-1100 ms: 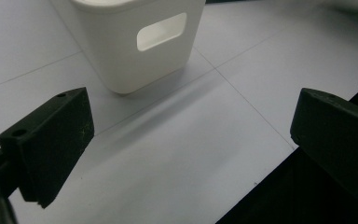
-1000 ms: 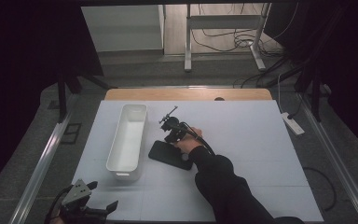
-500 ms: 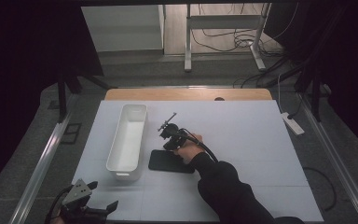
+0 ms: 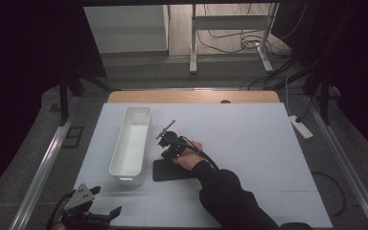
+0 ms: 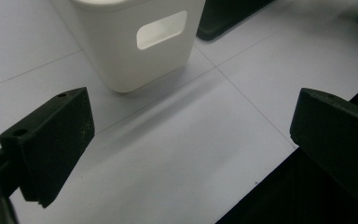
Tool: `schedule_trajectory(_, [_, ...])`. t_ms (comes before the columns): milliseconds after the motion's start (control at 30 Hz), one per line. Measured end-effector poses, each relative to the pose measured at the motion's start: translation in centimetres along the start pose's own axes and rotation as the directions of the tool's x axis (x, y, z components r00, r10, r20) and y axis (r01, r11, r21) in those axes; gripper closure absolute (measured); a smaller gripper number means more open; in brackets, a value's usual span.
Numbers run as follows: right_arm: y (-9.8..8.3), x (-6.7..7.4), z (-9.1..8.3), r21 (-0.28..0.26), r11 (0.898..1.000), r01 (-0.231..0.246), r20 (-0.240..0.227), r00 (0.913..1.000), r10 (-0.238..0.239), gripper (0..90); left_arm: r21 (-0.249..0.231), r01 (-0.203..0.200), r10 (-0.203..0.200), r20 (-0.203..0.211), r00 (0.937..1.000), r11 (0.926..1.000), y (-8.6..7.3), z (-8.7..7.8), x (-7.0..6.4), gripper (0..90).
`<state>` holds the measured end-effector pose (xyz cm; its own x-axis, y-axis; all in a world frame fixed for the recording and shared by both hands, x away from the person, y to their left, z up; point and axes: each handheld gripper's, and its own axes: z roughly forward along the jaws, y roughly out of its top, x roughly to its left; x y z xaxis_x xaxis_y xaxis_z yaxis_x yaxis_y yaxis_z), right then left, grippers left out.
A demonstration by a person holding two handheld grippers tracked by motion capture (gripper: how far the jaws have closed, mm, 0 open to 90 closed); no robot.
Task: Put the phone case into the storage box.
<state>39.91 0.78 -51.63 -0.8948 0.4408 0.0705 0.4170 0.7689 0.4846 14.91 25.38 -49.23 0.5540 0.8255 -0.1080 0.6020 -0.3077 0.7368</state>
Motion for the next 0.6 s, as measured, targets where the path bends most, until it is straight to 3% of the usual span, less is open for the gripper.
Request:
schedule_trajectory(300, [0.2,1.7,0.3,0.009,0.999,0.037,-0.031,0.9989,-0.037,89.9,0.001,0.000,0.000,0.001,1.0000,1.0000,0.0,0.0,0.0,0.5])
schedule_trajectory(600, [-1.4,3.4,-0.6,0.028,0.996,0.085,-0.031,0.9960,-0.084,89.9,0.005,-0.001,0.001,-0.003,1.0000,1.0000,0.0,0.0,0.0,0.6])
